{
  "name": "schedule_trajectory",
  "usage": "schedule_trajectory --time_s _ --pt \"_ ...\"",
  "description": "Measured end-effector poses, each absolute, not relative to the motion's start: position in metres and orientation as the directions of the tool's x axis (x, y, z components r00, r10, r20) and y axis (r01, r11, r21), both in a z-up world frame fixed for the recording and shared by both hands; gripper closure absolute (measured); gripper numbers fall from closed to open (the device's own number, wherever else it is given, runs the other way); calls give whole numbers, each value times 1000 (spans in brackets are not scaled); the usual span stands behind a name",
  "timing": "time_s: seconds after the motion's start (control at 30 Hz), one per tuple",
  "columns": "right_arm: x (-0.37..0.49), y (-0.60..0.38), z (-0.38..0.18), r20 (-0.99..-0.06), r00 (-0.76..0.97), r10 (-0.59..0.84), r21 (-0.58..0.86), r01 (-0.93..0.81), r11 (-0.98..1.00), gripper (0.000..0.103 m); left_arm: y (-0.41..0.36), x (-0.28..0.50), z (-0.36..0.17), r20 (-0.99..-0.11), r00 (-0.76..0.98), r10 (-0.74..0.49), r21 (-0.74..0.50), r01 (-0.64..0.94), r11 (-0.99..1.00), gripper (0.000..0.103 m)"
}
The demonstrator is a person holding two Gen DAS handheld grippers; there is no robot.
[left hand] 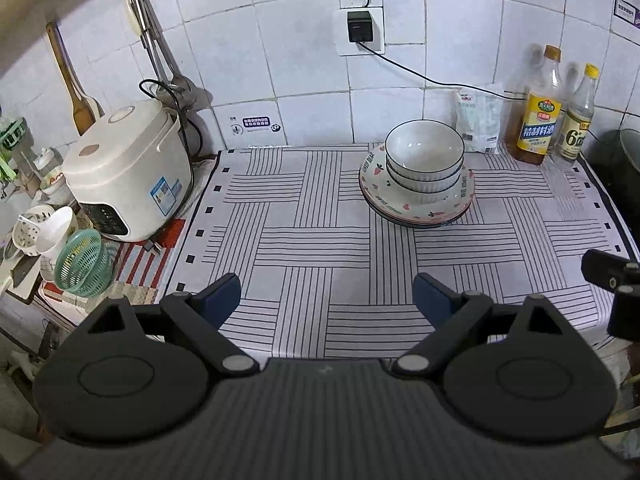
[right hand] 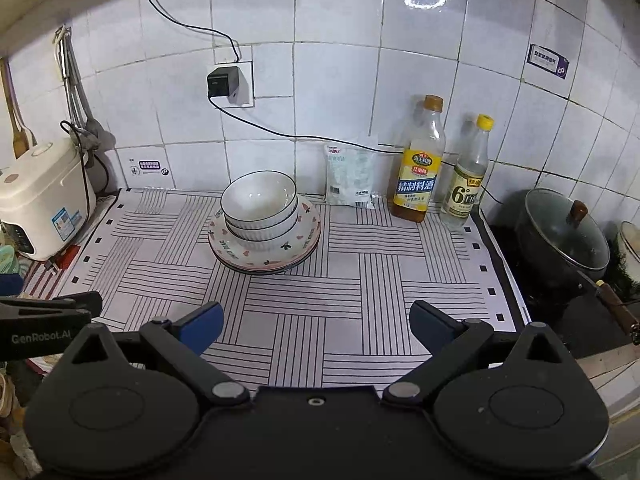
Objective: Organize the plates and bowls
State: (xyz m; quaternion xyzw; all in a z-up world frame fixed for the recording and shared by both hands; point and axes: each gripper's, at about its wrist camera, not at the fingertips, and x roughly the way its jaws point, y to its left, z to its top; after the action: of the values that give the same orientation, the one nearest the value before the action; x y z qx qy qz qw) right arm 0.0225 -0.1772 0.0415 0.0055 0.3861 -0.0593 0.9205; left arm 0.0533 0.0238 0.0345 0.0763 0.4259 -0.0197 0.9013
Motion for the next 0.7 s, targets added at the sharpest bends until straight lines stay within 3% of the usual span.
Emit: schedule_trajectory --time_s 0.7 --pt "26 -176 32 -728 677 -105 -24 128 991 2 28 58 30 -778 626 50 125 76 989 4"
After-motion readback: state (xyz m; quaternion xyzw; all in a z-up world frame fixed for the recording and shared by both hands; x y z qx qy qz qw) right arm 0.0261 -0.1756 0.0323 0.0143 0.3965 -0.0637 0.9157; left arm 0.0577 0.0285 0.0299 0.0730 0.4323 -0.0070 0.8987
